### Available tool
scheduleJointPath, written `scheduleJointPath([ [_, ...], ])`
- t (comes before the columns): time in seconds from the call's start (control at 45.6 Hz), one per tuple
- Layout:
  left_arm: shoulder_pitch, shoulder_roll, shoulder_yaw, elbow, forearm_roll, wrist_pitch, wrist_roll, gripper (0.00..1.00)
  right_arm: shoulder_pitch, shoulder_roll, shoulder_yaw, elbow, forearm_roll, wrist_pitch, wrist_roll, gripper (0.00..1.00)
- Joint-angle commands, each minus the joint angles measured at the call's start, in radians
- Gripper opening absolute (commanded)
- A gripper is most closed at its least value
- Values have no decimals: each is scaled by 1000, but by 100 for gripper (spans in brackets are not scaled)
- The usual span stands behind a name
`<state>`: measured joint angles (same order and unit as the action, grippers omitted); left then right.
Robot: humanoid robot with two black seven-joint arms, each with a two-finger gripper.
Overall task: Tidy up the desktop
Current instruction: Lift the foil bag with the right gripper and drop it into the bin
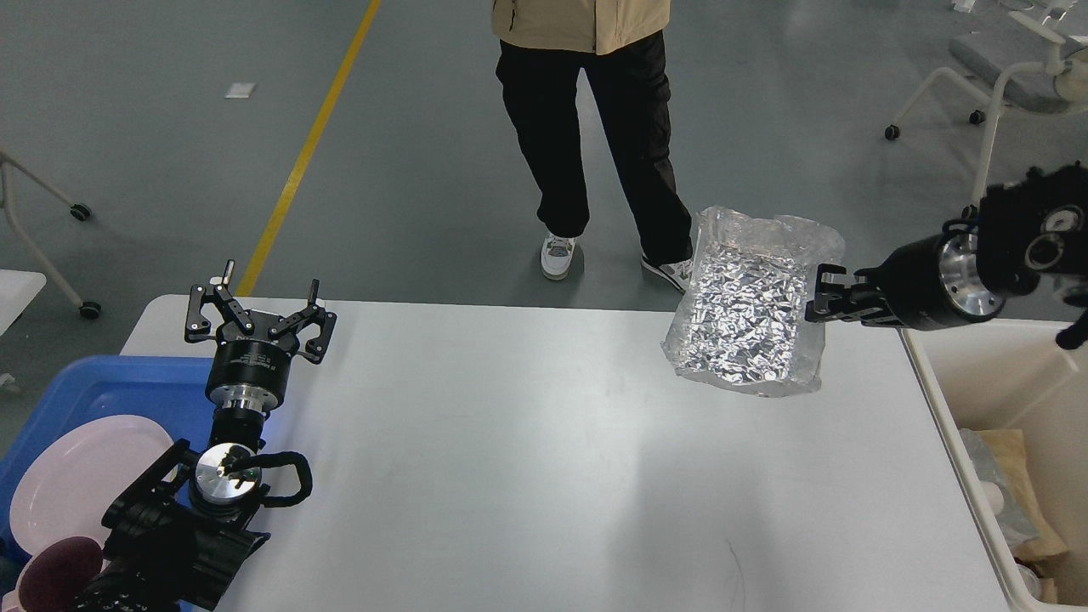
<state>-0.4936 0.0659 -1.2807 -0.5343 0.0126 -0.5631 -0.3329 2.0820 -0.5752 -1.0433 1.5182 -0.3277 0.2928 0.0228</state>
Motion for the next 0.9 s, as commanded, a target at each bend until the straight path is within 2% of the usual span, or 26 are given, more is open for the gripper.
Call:
scheduleJointPath([
  [0.0, 0, 0, 0, 0, 0, 0, 0, 100, 112, 164, -29, 36, -4, 17, 8, 0],
  [0.154, 0, 0, 0, -1, 0, 0, 0, 100, 109, 276, -90, 8, -7, 6, 8, 0],
  [0.285, 0, 0, 0, -1, 0, 0, 0, 100, 5, 265, -210, -114, -8, 3, 8, 0],
  [0.373, 0, 0, 0, -1, 0, 0, 0, 100, -118, 192, -276, -240, -13, -9, 8, 0],
  [0.636, 0, 0, 0, 0, 0, 0, 0, 100, -704, 52, -328, -809, 51, -121, -6, 0],
  [0.877, 0, 0, 0, 0, 0, 0, 0, 100, -1336, 29, -316, -1482, 398, -165, -12, 0],
])
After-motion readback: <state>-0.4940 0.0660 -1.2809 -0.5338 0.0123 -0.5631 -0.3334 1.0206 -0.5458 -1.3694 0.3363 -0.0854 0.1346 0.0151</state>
